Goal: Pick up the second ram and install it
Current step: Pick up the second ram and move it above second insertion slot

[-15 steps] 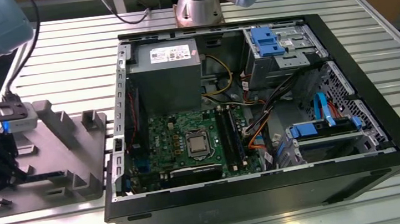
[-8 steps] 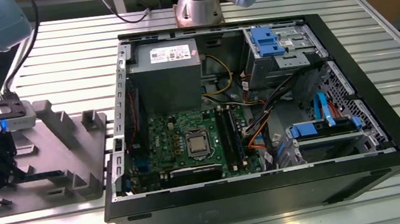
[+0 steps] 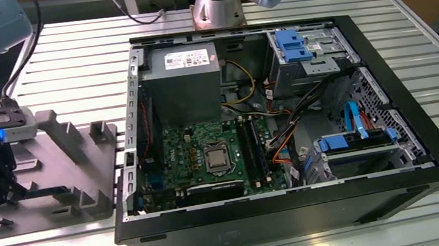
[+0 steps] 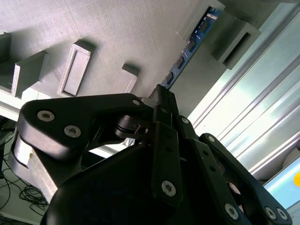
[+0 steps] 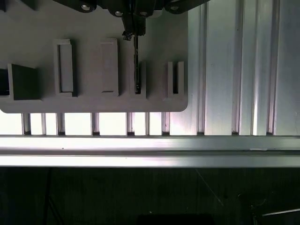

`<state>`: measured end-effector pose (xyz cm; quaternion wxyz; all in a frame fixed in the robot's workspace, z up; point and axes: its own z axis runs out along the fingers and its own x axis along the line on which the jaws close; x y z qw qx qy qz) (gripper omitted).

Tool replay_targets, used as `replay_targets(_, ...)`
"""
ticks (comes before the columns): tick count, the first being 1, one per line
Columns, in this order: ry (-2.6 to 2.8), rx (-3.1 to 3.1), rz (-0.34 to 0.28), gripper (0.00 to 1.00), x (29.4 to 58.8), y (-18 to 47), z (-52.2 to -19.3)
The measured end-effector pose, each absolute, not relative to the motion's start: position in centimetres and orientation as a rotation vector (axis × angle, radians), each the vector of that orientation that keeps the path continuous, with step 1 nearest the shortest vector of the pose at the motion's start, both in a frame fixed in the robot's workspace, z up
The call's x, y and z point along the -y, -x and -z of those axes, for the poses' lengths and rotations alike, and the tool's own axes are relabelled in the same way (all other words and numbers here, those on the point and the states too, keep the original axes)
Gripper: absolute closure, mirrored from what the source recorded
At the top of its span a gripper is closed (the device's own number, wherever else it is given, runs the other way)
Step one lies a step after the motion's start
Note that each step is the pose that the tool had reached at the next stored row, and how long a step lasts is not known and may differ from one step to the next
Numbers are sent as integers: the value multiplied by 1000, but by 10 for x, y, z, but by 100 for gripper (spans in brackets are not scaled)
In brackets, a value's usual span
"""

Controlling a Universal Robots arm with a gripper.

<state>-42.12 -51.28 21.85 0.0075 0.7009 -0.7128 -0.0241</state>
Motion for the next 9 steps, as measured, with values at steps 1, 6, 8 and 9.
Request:
replay_targets(1,-2191,2229,75,88,513,421,-219)
replay_targets(6,-2191,2229,75,88,513,421,-222)
replay_targets(8,-2191,2229,75,88,513,421,-223)
replay_targets(9,-2191,2229,75,88,513,421,-223)
